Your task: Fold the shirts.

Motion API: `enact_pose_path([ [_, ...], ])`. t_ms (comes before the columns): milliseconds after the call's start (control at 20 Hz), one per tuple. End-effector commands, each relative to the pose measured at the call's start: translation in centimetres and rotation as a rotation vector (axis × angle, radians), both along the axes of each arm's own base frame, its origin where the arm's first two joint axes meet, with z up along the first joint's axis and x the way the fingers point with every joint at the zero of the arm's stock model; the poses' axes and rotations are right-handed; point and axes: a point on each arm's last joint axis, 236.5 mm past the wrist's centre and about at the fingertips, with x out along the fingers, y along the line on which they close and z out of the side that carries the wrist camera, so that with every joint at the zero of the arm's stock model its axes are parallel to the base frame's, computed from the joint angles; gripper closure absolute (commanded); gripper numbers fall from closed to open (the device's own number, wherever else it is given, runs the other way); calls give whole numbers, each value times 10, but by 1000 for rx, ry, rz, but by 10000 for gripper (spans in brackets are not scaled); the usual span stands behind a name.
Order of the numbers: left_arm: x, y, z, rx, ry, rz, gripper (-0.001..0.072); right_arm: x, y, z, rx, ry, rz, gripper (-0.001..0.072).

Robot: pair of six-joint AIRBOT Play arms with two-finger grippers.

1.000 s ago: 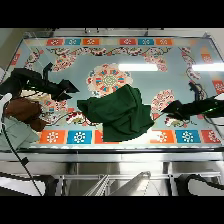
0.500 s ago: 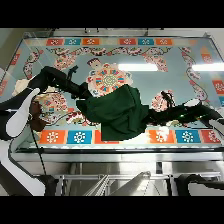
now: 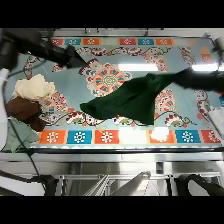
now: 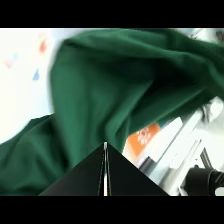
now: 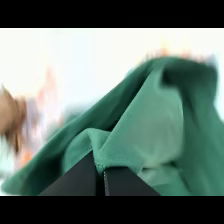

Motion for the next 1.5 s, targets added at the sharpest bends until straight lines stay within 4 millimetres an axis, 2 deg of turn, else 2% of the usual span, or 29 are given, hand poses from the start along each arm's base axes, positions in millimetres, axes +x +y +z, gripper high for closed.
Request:
enact_pose_path([
  [0,-25,8,89,-23,-217,59,693,-31,-27,108,-59,-248,-97,693],
  [50,-30,5,89,-27,-214,61,692,-35,-27,105,-71,-235,-95,693],
  [100,-36,-1,76,-28,-178,55,691,-38,-28,89,-90,-171,-83,692],
  [150,-42,-9,54,-25,-117,36,691,-42,-28,70,-105,-102,-62,692],
  [250,-51,-23,-7,-13,40,19,691,-46,-30,25,-119,26,-36,692],
  [400,-55,-44,-108,13,231,58,690,-55,-45,-44,-179,193,-49,692],
  [450,-58,-52,-139,29,287,66,647,-60,-49,-63,-197,238,-52,692],
  [550,-66,-68,-188,58,378,59,84,-68,-51,-93,-202,304,-60,693],
  [600,-67,-75,-209,73,416,57,24,-71,-50,-102,-195,325,-58,692],
  [750,-57,-88,-248,93,494,70,35,-76,-49,-115,-195,342,-51,692],
  [1000,-37,-97,-275,94,590,89,35,-73,-50,-115,-193,336,-61,692],
  [1200,-60,-128,-297,127,686,-38,38,-71,-49,-113,-181,328,-66,692],
  [1250,-68,-135,-298,134,701,-74,182,-71,-49,-113,-180,327,-66,693],
  [1300,-72,-141,-296,139,703,-106,378,-71,-49,-113,-180,327,-66,692],
  [1400,-76,-147,-288,139,698,-153,672,-71,-49,-113,-179,327,-66,692],
  [1450,-75,-149,-280,131,691,-172,689,-71,-49,-113,-179,326,-66,692],
])
